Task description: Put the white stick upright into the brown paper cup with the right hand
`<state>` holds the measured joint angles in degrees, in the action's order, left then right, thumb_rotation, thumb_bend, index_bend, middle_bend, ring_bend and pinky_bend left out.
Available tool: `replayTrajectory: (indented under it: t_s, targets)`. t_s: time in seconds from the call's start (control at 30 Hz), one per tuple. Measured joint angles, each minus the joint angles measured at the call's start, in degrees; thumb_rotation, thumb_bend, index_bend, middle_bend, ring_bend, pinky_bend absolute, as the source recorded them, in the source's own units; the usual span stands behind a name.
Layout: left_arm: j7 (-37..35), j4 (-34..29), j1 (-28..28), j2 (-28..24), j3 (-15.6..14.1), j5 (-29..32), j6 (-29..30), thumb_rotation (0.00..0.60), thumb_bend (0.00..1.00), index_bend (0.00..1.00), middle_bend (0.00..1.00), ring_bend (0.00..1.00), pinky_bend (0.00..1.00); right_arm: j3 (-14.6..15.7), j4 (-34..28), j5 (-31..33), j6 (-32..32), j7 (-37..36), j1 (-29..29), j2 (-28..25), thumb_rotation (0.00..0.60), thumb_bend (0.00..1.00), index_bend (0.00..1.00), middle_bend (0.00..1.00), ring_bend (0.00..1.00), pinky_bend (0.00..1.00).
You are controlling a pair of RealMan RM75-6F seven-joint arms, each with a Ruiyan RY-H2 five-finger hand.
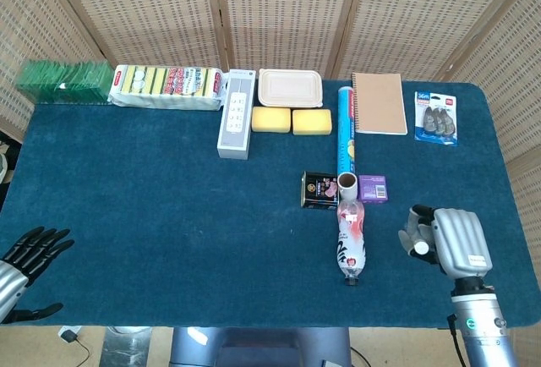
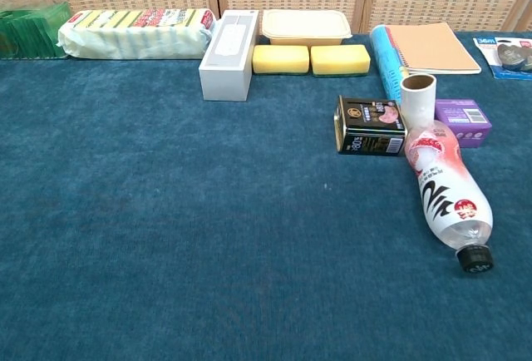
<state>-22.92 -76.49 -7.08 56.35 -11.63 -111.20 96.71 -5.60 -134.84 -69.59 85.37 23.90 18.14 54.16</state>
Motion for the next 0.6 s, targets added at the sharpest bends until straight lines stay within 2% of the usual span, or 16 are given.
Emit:
replayTrajectory:
  t_s: [0.13, 0.23, 0.33, 0.4, 0.5, 0.6]
  targets:
    - [0.05, 0.1, 0.02, 0.11, 0.03, 0.18, -0.11, 0.554, 0.08, 0.04, 0.04, 0.0, 0.0, 0.36, -0.07, -4.67, -0.32, -2.38, -0.84, -2.06, 0.6, 0.41, 0.79, 0.95, 1.0, 1.0]
    - [0.12, 0.22, 0.09, 0.08, -0.17, -0.25, 0.2, 0.552, 0.08, 0.04, 0.05, 0.0, 0.0, -0.17, -0.09, -3.56, -0.04, -2.69, -1.02, -2.02, 0.6, 0.41, 0.79, 0.96, 1.0, 1.0]
    - [-0.46, 0.45, 0.2, 0.12, -0.1, -0.02, 0.58, 0.554, 0.08, 0.04, 0.05, 0.0, 0.0, 0.96, -0.1, -2.06, -0.48, -2.12, -1.53, -1.95, 0.6, 0.42, 0.79, 0.96, 1.0, 1.0]
    - [-0.33, 0.41, 0.18, 0.21, 0.03, 0.6, 0.17, 0.554, 0.08, 0.04, 0.05, 0.0, 0.0, 1.59, -0.11, -3.2, -0.32, -2.15, -2.12, -1.81, 0.6, 0.42, 0.79, 0.96, 1.0, 1.0]
    - [0.1, 0.35, 0.16, 0.18, -0.19, 0.19, -0.13, 0.553, 0.08, 0.04, 0.05, 0.0, 0.0, 1.61, -0.12, -8.31, 0.69, -2.13, -2.96, -0.92, 0.6, 0.42, 0.79, 0.96, 1.0, 1.0]
    - [-0.46, 0.61, 0.22, 0.12, -0.37, -0.3, 0.55, 0.553, 0.08, 0.04, 0.05, 0.0, 0.0, 4.22, -0.13, -15.05, 0.39, -1.47, -4.41, -0.14, 0.6, 0.42, 0.79, 0.96, 1.0, 1.0]
